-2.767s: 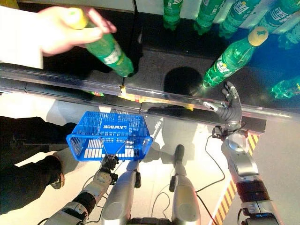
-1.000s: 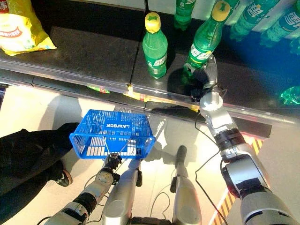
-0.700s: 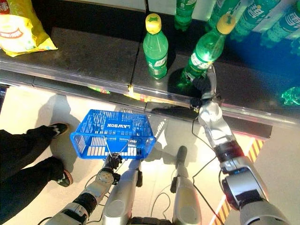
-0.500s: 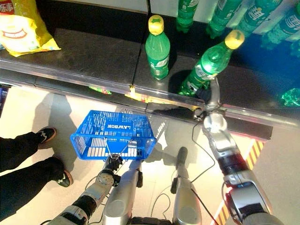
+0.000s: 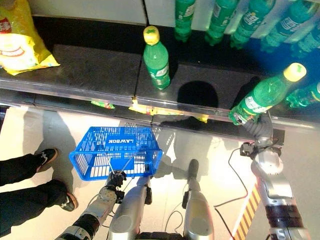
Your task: Pick up the snacks into the basket
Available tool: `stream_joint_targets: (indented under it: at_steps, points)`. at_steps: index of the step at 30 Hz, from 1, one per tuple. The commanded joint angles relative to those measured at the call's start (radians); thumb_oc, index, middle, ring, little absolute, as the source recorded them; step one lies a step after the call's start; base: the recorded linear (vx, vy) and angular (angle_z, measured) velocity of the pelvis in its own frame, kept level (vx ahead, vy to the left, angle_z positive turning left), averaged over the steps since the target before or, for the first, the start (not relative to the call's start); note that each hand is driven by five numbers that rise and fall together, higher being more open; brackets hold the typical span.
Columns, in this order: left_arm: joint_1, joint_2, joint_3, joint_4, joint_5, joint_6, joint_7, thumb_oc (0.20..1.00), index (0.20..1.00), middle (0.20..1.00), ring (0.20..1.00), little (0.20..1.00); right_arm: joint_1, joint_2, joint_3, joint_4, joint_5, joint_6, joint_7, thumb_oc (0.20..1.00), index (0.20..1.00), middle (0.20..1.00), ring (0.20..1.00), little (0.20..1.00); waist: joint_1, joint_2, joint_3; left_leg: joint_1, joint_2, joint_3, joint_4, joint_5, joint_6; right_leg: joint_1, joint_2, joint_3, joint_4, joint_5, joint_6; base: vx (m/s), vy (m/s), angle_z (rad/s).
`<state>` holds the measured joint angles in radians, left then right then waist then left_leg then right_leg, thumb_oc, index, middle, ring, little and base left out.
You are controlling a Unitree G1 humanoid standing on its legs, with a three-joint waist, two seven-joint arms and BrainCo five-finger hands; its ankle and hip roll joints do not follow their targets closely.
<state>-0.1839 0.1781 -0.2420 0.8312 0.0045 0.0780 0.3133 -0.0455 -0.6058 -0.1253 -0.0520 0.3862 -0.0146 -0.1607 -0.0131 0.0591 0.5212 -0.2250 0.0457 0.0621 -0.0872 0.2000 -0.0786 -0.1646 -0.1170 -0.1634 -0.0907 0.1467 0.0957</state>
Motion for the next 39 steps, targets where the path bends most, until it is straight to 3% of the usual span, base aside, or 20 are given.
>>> stream_joint_targets:
  at_steps: [1, 6, 11, 14, 16, 18, 21, 29, 39]
  points:
    - [0.061, 0.018, 0.012, 0.090, -0.011, 0.022, 0.019, 0.200, 0.200, 0.200, 0.200, 0.200, 0.008, -0.055, -0.079, -0.182, 0.011, -0.092, 0.058, 0.200, 0.200, 0.200, 0.200, 0.200, -0.002, -0.054, -0.138, 0.010, -0.070, 0.030, 0.000, -0.069, 0.006, -0.100, -0.018, 0.052, 0.112, -0.018, 0.043, 0.03, -0.016, -0.20]
    - [0.036, 0.026, 0.067, 0.117, -0.024, 0.014, 0.037, 0.200, 0.200, 0.200, 0.200, 0.200, 0.111, -0.064, -0.074, -0.300, -0.076, -0.081, 0.141, 0.200, 0.200, 0.200, 0.200, 0.200, -0.019, -0.056, -0.162, 0.026, -0.063, 0.032, 0.000, -0.072, 0.004, -0.092, -0.012, 0.058, 0.123, -0.030, 0.040, 0.01, -0.006, -0.07]
    - [0.012, 0.023, 0.104, 0.173, -0.064, -0.002, 0.053, 0.200, 0.200, 0.200, 0.200, 0.200, 0.155, -0.054, -0.035, -0.322, -0.112, -0.081, 0.165, 0.200, 0.200, 0.200, 0.200, 0.200, -0.028, -0.059, -0.177, 0.034, -0.060, 0.033, 0.000, -0.073, 0.003, -0.089, -0.008, 0.058, 0.129, -0.037, 0.038, 0.01, -0.004, -0.01]
    - [-0.007, 0.014, 0.140, 0.185, -0.133, -0.017, 0.063, 0.200, 0.200, 0.200, 0.200, 0.200, 0.185, -0.068, -0.009, -0.306, -0.207, -0.074, 0.171, 0.200, 0.200, 0.200, 0.200, 0.200, -0.032, -0.062, -0.186, 0.037, -0.061, 0.034, 0.000, -0.076, 0.004, -0.087, -0.008, 0.059, 0.132, -0.040, 0.037, 0.00, 0.000, 0.00]
    - [-0.025, 0.007, 0.155, 0.158, -0.205, -0.039, 0.066, 0.200, 0.200, 0.200, 0.200, 0.200, 0.202, -0.083, 0.042, -0.228, -0.371, -0.039, 0.147, 0.200, 0.200, 0.200, 0.200, 0.200, -0.031, -0.064, -0.189, 0.034, -0.061, 0.032, 0.000, -0.076, 0.005, -0.090, -0.009, 0.059, 0.133, -0.039, 0.038, 0.00, 0.000, 0.00]
    - [-0.025, 0.004, 0.157, 0.139, -0.236, -0.050, 0.068, 0.200, 0.200, 0.200, 0.200, 0.200, 0.206, -0.073, 0.064, -0.194, -0.410, -0.029, 0.137, 0.200, 0.200, 0.200, 0.200, 0.200, -0.032, -0.065, -0.188, 0.031, -0.061, 0.030, 0.000, -0.075, 0.006, -0.090, -0.010, 0.057, 0.133, -0.039, 0.038, 0.00, 0.000, 0.00]
    - [-0.026, 0.012, 0.140, 0.034, -0.315, -0.088, 0.060, 0.200, 0.200, 0.200, 0.200, 0.200, 0.164, -0.052, 0.187, 0.024, -0.578, 0.040, 0.095, 0.200, 0.200, 0.200, 0.200, 0.200, -0.020, -0.059, -0.177, 0.021, -0.064, 0.022, 0.000, -0.068, 0.009, -0.099, -0.011, 0.049, 0.139, -0.038, 0.037, -0.04, -0.013, 0.03]
    - [-0.041, 0.032, 0.085, -0.138, -0.359, -0.125, 0.057, 0.200, 0.200, 0.200, 0.200, 0.200, -0.051, 0.063, 0.432, 0.461, -0.716, 0.105, 0.033, 0.200, 0.200, 0.200, 0.200, 0.200, 0.013, -0.044, -0.142, 0.004, -0.069, 0.010, 0.000, -0.059, 0.009, -0.114, -0.018, 0.035, 0.151, -0.037, 0.036, -0.03, 0.000, 0.03]
    - [-0.152, 0.022, -0.018, -0.198, -0.315, -0.114, 0.051, 0.200, 0.200, 0.200, 0.200, 0.200, -0.199, 0.141, 0.612, 0.658, -0.794, 0.127, 0.028, 0.200, 0.200, 0.200, 0.200, 0.200, 0.025, -0.037, -0.111, -0.021, -0.072, 0.003, 0.000, -0.049, 0.006, -0.134, -0.017, 0.031, 0.154, -0.029, 0.034, -0.01, 0.004, 0.03]
